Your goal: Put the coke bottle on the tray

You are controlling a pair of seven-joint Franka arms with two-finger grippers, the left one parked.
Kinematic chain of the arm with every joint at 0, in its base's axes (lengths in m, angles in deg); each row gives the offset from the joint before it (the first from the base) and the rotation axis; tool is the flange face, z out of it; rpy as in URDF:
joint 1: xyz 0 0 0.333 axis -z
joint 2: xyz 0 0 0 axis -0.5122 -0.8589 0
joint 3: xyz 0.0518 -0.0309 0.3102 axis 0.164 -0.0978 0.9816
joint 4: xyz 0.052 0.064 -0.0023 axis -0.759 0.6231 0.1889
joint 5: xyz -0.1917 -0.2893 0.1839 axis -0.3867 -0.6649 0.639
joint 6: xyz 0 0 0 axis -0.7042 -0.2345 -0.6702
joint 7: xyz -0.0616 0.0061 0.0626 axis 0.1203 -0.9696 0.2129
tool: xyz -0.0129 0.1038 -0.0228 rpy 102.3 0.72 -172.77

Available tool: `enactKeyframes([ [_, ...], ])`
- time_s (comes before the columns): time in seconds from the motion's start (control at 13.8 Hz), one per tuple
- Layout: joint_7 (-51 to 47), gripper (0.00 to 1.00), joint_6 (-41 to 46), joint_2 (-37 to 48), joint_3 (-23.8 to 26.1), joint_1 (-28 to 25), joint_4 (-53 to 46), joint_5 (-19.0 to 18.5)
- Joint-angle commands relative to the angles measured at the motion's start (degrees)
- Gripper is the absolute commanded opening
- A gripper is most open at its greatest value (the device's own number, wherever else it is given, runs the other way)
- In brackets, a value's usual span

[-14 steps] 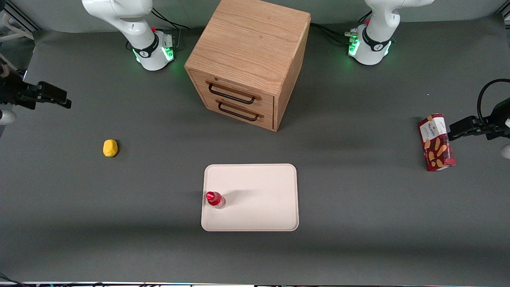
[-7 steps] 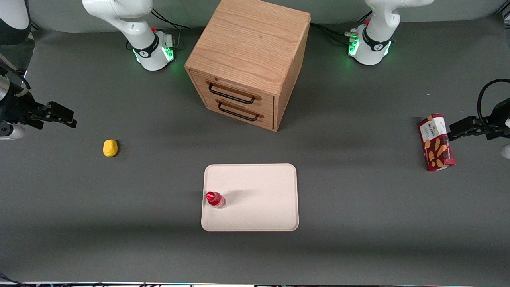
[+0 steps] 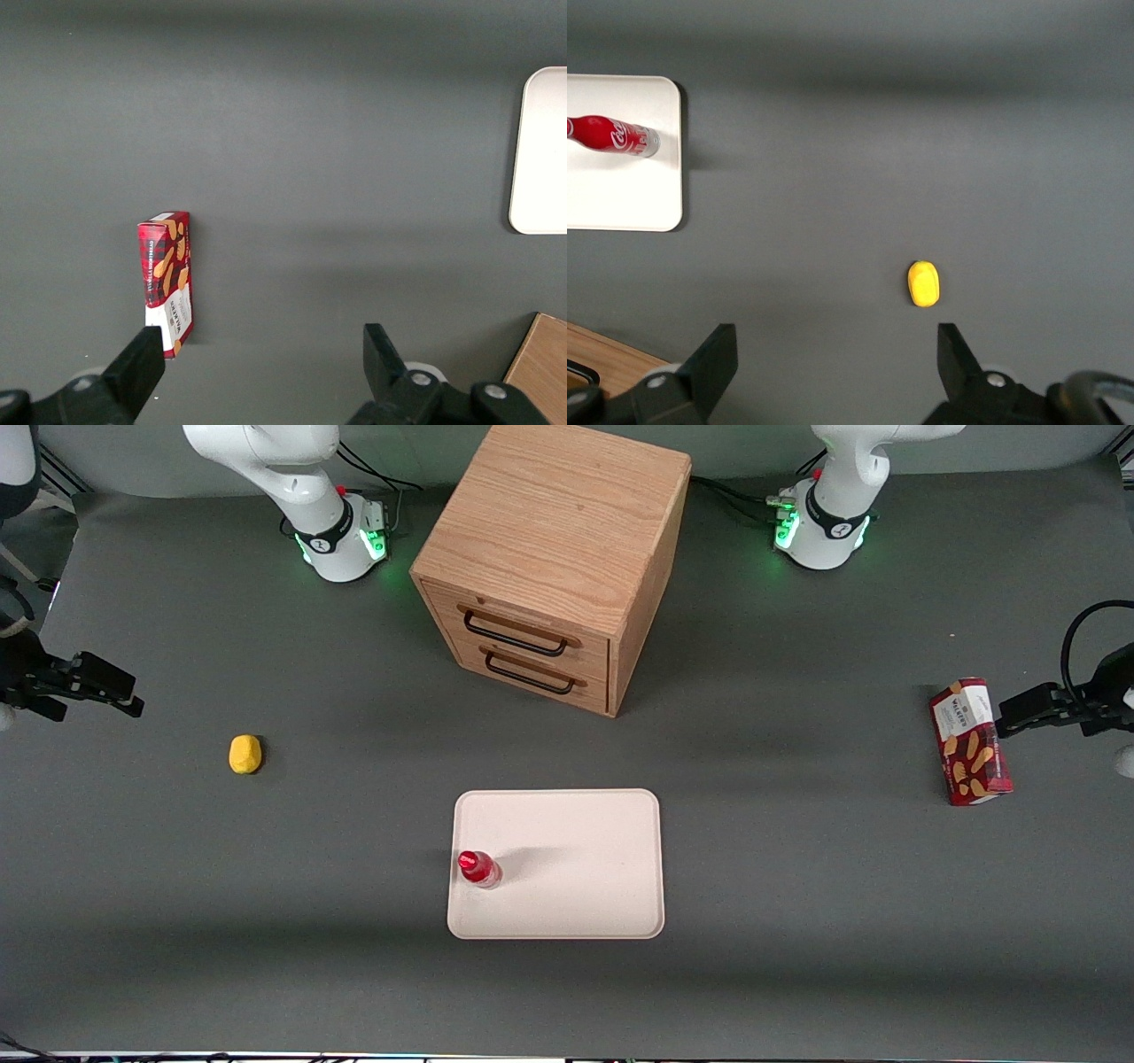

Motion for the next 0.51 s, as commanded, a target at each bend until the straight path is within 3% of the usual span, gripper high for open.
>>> enactKeyframes([
  [0.0,1.4,1.00,0.6,0.5,-2.8,-1.8,-0.6,0.7],
  [0.43,1.4,1.00,2.4,0.7,-2.6,-1.8,-2.2,0.8],
])
